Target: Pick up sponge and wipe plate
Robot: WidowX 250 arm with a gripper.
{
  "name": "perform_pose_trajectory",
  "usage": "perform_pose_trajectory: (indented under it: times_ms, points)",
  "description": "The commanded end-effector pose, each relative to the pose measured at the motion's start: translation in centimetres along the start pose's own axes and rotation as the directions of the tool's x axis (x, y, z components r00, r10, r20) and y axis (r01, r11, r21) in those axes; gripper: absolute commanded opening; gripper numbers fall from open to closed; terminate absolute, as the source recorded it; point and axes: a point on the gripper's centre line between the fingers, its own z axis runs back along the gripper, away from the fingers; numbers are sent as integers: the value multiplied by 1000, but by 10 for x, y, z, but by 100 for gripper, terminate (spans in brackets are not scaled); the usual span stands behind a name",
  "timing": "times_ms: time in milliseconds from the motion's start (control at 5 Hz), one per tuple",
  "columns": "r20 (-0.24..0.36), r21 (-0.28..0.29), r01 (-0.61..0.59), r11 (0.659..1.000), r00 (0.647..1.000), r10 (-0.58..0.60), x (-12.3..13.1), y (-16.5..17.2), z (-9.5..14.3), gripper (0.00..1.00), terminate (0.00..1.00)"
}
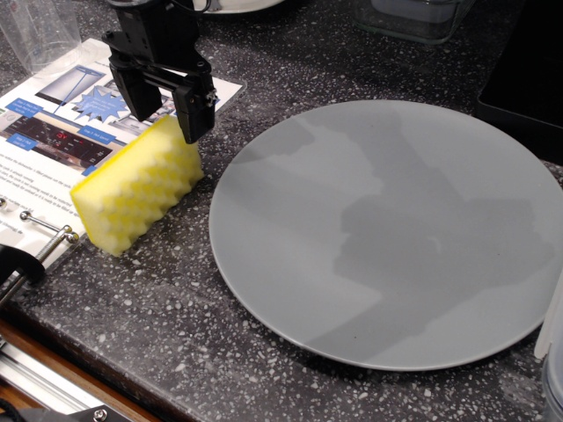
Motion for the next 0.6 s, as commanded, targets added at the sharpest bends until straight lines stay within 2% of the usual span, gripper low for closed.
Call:
perform_pose_trajectory:
  times_ms: [0, 200, 400]
  points:
    - [50, 38, -10, 999, 999, 8, 8, 8, 2, 100, 0]
    - [32, 50, -25, 998, 999, 24, 6, 9, -3, 100, 0]
    - [44, 58, -25, 998, 999, 23, 2, 10, -10, 100, 0]
